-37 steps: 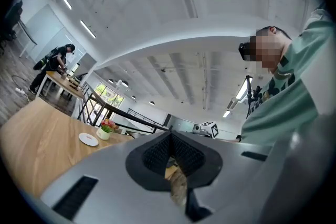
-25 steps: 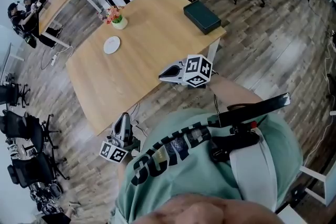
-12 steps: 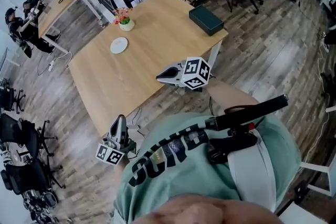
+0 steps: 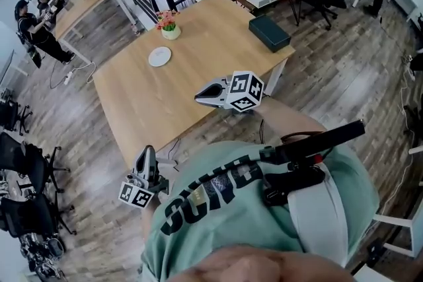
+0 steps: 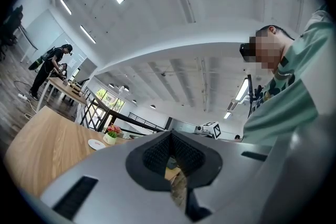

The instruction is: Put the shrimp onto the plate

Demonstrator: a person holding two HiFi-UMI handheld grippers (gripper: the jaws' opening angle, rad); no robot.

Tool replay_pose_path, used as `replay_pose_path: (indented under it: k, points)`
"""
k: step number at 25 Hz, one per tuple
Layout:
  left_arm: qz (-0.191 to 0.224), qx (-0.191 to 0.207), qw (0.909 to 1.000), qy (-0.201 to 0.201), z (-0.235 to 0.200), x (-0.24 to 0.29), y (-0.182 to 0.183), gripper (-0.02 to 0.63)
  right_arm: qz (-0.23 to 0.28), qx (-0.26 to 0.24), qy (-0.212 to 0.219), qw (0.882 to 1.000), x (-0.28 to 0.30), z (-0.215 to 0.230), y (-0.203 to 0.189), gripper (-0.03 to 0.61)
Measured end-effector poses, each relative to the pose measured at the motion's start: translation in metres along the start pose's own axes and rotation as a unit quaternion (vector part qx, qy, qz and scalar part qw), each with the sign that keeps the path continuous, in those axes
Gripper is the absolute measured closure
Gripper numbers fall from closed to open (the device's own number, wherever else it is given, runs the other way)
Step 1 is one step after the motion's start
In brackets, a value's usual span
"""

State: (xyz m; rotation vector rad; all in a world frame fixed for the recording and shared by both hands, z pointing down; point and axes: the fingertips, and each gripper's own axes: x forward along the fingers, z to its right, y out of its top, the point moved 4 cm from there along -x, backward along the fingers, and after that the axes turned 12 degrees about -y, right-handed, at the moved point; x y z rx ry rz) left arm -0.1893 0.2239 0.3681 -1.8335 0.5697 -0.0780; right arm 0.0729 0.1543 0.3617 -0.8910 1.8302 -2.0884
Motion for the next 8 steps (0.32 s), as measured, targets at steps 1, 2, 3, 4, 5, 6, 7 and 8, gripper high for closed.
replay_pose_path:
  k: [1, 2, 3, 4, 5, 6, 7, 8]
  points:
    - [0.001, 0.001, 1.0, 0.0, 0.0, 0.001, 0.0, 0.617, 0.0, -0.001, 0.001, 1.0, 0.0, 0.001, 0.0, 0.572]
    - [0.003, 0.002, 1.0, 0.0, 0.0, 0.003, 0.0, 0.618, -0.001, -0.003, 0.002, 1.0, -0.001, 0.002, 0.0, 0.572]
    - [0.005, 0.003, 1.0, 0.0, 0.0, 0.004, 0.001, 0.618, 0.0, -0.004, 0.003, 1.0, -0.001, 0.003, 0.0, 0.572]
    - [0.006, 0.004, 1.0, 0.0, 0.0, 0.006, 0.001, 0.618, 0.0, -0.005, 0.003, 1.0, -0.002, 0.005, 0.0, 0.572]
    - [0.007, 0.004, 1.0, 0.0, 0.0, 0.008, 0.001, 0.618, 0.0, -0.007, 0.003, 1.0, -0.003, 0.007, 0.001, 0.572]
    - [0.007, 0.004, 1.0, 0.0, 0.001, 0.01, 0.0, 0.617, 0.0, -0.008, 0.004, 1.0, -0.004, 0.009, 0.002, 0.572]
    - [0.007, 0.004, 1.0, 0.001, 0.001, 0.013, 0.0, 0.618, 0.0, -0.009, 0.004, 1.0, -0.005, 0.012, 0.002, 0.572]
    - [0.008, 0.004, 1.0, 0.001, 0.001, 0.015, -0.001, 0.618, 0.0, -0.01, 0.004, 1.0, -0.007, 0.014, 0.003, 0.572]
